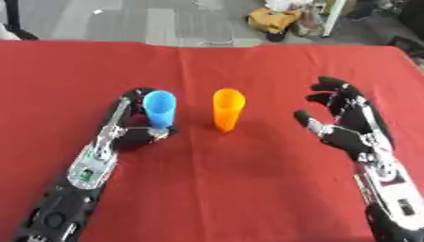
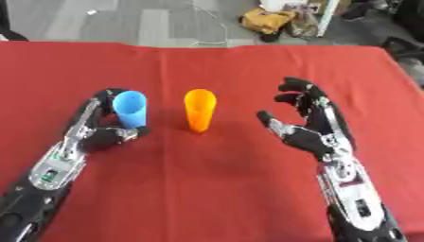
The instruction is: Pour the contents of one cup into another cup.
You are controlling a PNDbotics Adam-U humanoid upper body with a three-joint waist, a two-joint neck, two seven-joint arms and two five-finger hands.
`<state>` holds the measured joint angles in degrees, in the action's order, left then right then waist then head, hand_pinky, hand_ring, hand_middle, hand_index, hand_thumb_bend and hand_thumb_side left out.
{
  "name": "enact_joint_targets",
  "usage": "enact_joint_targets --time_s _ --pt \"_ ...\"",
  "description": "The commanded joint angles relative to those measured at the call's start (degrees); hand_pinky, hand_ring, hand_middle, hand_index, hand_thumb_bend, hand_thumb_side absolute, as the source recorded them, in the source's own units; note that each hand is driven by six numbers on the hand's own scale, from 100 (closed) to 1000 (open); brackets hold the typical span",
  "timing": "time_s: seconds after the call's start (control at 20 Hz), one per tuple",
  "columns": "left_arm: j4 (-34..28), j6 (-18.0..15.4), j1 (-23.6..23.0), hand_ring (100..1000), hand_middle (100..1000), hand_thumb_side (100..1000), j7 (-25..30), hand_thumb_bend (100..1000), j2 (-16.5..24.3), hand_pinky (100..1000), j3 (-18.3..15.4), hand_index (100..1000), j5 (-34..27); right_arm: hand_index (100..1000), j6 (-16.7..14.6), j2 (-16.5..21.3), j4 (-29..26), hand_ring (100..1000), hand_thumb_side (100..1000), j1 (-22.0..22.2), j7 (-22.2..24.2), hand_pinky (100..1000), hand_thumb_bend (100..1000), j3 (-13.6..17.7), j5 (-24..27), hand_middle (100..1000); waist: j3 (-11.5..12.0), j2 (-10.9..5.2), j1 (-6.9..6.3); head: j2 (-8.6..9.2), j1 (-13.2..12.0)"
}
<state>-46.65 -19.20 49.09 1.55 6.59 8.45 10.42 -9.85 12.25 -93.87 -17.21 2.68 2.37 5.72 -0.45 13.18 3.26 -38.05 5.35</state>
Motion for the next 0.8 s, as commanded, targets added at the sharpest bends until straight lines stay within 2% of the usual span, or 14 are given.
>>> enact_joint_targets --time_s 0.05,0.25,0.55,0.8 --pt "-0.1 -0.3 1.9 675 699 100 0.2 790 1.0 594 -0.5 762 0.7 790 -0.3 0.4 -1.3 681 100 -0.9 0.4 854 565 0.0 0.5 675 -0.4 -0.72 -0.09 0.84 -0.3" --pt "0.3 -0.5 2.7 632 668 100 0.3 789 0.9 571 -0.5 756 1.5 789 -0.4 0.3 -1.3 680 100 -1.0 0.7 854 565 -0.1 0.6 672 -0.9 -0.5 -0.14 1.01 -0.4" --pt "1.1 -0.6 3.2 544 596 100 0.8 771 0.7 469 -0.6 740 2.4 788 -0.4 0.3 -1.3 679 100 -1.1 0.7 855 564 -0.1 0.6 668 -1.5 -0.34 -0.08 1.16 -0.5" --pt "1.6 -0.5 3.1 482 536 100 1.2 706 0.6 385 -0.7 720 2.5 788 -0.4 0.3 -1.3 679 100 -1.1 0.7 855 563 -0.1 0.6 666 -1.5 -0.38 -0.01 1.15 -0.5"
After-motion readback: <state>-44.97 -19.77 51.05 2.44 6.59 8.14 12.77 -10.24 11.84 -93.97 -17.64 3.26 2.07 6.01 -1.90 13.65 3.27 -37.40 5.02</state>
